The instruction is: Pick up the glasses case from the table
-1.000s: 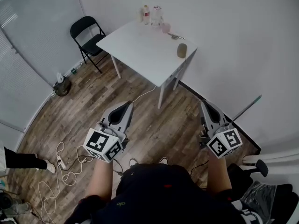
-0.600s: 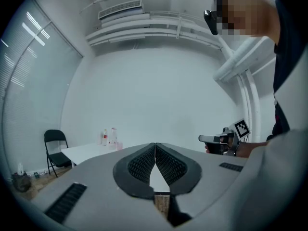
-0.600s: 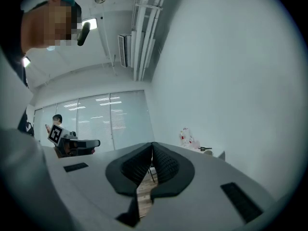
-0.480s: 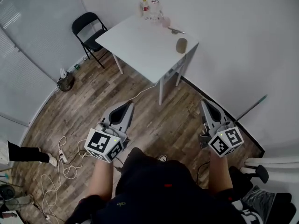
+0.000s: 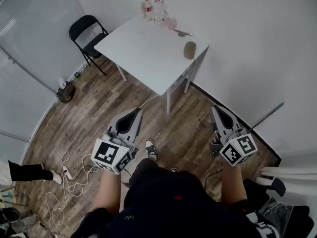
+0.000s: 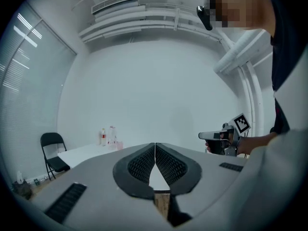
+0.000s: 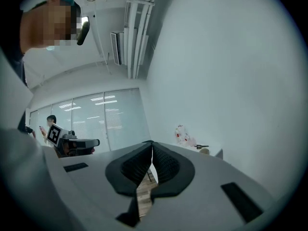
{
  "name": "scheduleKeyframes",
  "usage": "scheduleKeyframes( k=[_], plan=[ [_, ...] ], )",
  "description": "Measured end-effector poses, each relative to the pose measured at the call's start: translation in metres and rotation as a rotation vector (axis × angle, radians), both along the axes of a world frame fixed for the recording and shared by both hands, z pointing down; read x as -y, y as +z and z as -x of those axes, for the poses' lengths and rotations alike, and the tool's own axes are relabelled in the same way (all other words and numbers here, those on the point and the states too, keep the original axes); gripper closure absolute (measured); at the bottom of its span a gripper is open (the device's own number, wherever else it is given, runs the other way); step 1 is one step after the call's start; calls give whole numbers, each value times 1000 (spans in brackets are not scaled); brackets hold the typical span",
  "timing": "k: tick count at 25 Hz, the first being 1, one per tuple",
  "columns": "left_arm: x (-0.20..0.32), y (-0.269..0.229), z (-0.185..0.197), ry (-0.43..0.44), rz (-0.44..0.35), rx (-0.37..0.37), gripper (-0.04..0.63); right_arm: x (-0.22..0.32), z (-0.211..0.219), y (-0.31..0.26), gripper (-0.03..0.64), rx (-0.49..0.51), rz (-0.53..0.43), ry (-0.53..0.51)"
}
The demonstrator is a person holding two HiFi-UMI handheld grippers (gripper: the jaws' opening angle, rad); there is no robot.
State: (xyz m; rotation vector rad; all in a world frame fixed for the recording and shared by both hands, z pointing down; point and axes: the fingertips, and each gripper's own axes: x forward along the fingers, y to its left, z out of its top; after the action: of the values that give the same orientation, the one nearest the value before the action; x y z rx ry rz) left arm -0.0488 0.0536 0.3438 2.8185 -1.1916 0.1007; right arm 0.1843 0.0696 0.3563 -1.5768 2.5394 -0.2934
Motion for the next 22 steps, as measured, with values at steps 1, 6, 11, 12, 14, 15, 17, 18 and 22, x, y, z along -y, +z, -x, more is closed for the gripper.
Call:
scheduleKeyframes(
  k=[1,6,11,12,14,15,17,18,22],
  plan=[
    [11,1,0,4,1,-2,572,9,1,1,597,-5,0,5],
    [72,4,2,40,11,-14,572,65,7,6,595,-35,25,37],
    [137,7,19,74,31,-23,572,126,31,3,595,-43,39,55],
    [150,8,24,80,36,-24,572,137,36,2,595,-47,43,60],
    [173,8,34,93,40,-30,572,158,46,1,595,-58,56,76],
    [183,8,40,101,40,-33,572,167,51,1,595,-66,63,86],
    [201,10,52,117,43,-39,572,183,66,0,595,-90,65,99],
    [209,11,58,124,47,-40,572,190,74,-1,595,-111,63,101],
    [241,15,72,145,55,-42,572,218,101,-2,595,-177,63,86]
  ],
)
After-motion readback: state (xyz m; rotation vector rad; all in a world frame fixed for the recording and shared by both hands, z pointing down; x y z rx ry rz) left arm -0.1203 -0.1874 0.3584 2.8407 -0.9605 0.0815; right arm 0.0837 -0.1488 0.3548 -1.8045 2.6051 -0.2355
